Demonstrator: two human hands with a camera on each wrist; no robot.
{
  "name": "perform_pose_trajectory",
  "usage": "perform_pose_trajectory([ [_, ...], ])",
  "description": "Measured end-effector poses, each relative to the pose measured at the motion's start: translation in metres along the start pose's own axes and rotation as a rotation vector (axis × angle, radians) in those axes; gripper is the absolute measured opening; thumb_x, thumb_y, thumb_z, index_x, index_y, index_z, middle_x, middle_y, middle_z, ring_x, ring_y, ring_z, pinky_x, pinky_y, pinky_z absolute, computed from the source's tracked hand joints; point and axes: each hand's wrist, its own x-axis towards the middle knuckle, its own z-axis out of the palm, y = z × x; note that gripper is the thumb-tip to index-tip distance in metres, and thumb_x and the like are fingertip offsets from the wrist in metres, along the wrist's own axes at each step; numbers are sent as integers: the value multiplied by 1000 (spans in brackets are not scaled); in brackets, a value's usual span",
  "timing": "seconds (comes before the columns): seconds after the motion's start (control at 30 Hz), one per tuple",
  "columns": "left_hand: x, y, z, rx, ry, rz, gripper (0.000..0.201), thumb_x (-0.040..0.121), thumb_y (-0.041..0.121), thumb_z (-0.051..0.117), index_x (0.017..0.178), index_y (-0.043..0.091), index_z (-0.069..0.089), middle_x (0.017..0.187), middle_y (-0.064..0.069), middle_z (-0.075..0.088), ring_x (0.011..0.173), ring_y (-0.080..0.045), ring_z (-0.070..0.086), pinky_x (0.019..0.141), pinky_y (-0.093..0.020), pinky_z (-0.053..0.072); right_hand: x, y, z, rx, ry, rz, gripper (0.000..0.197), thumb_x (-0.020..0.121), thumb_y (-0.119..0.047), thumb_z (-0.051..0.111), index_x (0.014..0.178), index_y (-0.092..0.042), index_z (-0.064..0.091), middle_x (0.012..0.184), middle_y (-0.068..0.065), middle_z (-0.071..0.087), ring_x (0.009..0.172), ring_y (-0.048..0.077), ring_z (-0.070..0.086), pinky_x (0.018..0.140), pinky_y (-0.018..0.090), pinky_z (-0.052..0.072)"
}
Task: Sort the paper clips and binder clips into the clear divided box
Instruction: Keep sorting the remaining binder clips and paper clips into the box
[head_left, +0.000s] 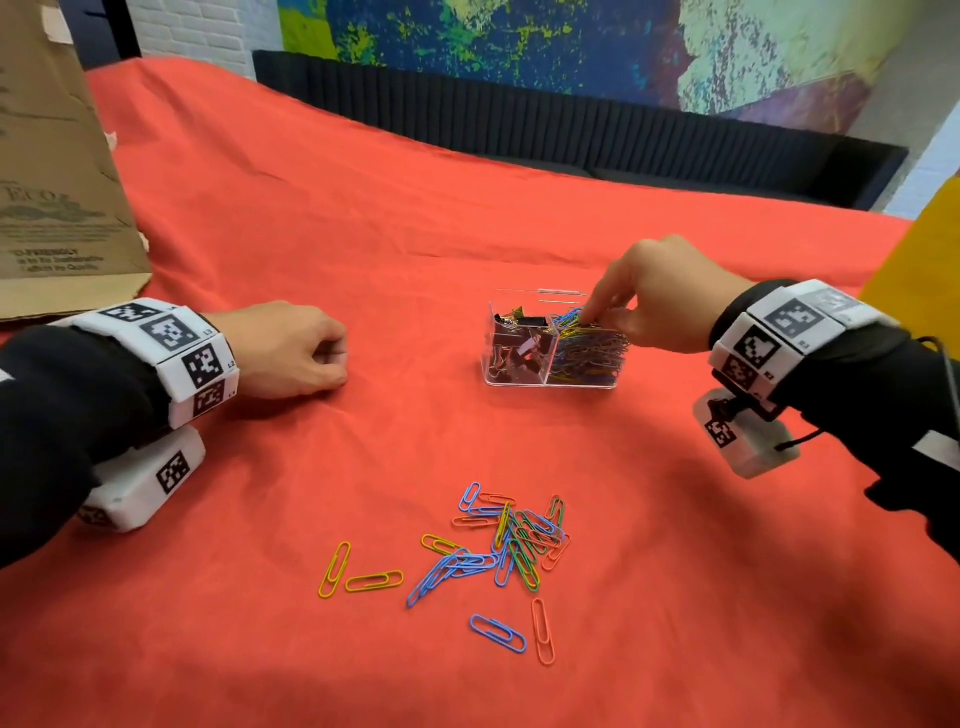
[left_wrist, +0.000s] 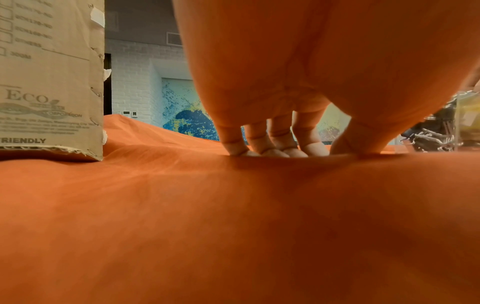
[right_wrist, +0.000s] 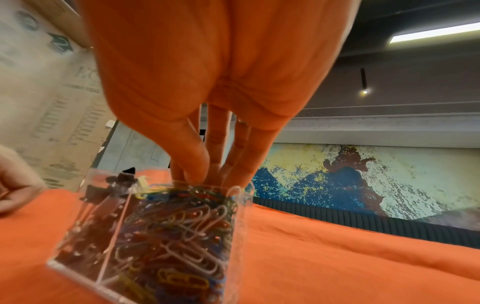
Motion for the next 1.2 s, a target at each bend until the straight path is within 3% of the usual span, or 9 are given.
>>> perform_pose_trajectory([
  [0.1, 0, 0, 0, -2, -4, -5, 15, 85, 35, 58, 80, 20, 62, 74, 6, 67, 74, -19, 61, 74, -30, 49, 0, -2, -4, -4, 17, 9, 32, 78, -9, 65, 89, -35, 80, 72, -5, 70, 80, 18, 69, 80, 31, 55],
  [0.33, 1, -1, 0, 2, -7, 0, 15, 85, 34, 58, 79, 21, 61, 71, 7, 65, 70, -15, 59, 67, -24, 41, 4, 1, 7, -35, -9, -6, 39, 81, -9, 54, 94, -36, 78, 90, 1, 75, 85, 24, 67, 83, 36, 56],
  [0.63, 2, -3, 1, -12, 3, 0, 14, 85, 34, 59, 77, 22, 60, 70, 7, 65, 70, -16, 59, 68, -26, 43, 7, -4, 16, -73, -23, -116, 48, 75, -3, 49, 97, -35, 77, 99, -4, 75, 95, 25, 66, 84, 41, 55],
  [0.73, 2, -4, 2, -13, 3, -5, 15, 85, 34, 59, 78, 21, 60, 71, 6, 65, 71, -18, 59, 70, -27, 45, 2, -8, 6, -9, 126, -144, 40, 80, -2, 52, 97, -26, 78, 98, 0, 76, 82, 21, 65, 85, 32, 52],
  [0.83, 3, -4, 1, -13, -1, -6, 15, 84, 34, 59, 78, 21, 60, 72, 6, 65, 71, -18, 59, 70, -26, 44, -14, -24, -4, 100, 223, -203, 32, 77, -4, 58, 90, -24, 79, 85, -3, 75, 63, 7, 55, 75, 26, 50],
  [0.93, 3, -5, 2, -21, -3, -8, 14, 84, 34, 59, 78, 21, 61, 71, 8, 65, 68, -14, 58, 68, -24, 42, -37, -54, 2, 133, 3, -289, 29, 75, -11, 62, 91, -30, 78, 86, -10, 75, 69, 0, 62, 74, 22, 52],
  [1.0, 4, -6, 3, -22, 1, -5, 14, 83, 33, 59, 78, 21, 61, 70, 8, 65, 66, -11, 57, 68, -24, 41, -55, -77, 9, 117, -278, -359, 36, 75, -18, 67, 107, -34, 74, 101, -15, 71, 85, 0, 65, 75, 12, 49],
  [1.07, 4, -7, 3, -20, 4, -2, 14, 83, 33, 59, 77, 22, 61, 69, 9, 64, 65, -10, 57, 68, -24, 42, -72, -97, 14, 109, -475, -438, 51, 74, -30, 71, 124, -37, 63, 114, -18, 62, 95, 1, 61, 81, 13, 47],
  [1.2, 5, -6, 2, -20, 3, -2, 13, 83, 33, 59, 77, 22, 62, 69, 8, 65, 67, -14, 58, 69, -25, 43, -84, -111, 18, 140, -523, -525, 59, 70, -26, 73, 126, -37, 60, 121, -12, 54, 106, 8, 56, 93, 24, 46],
])
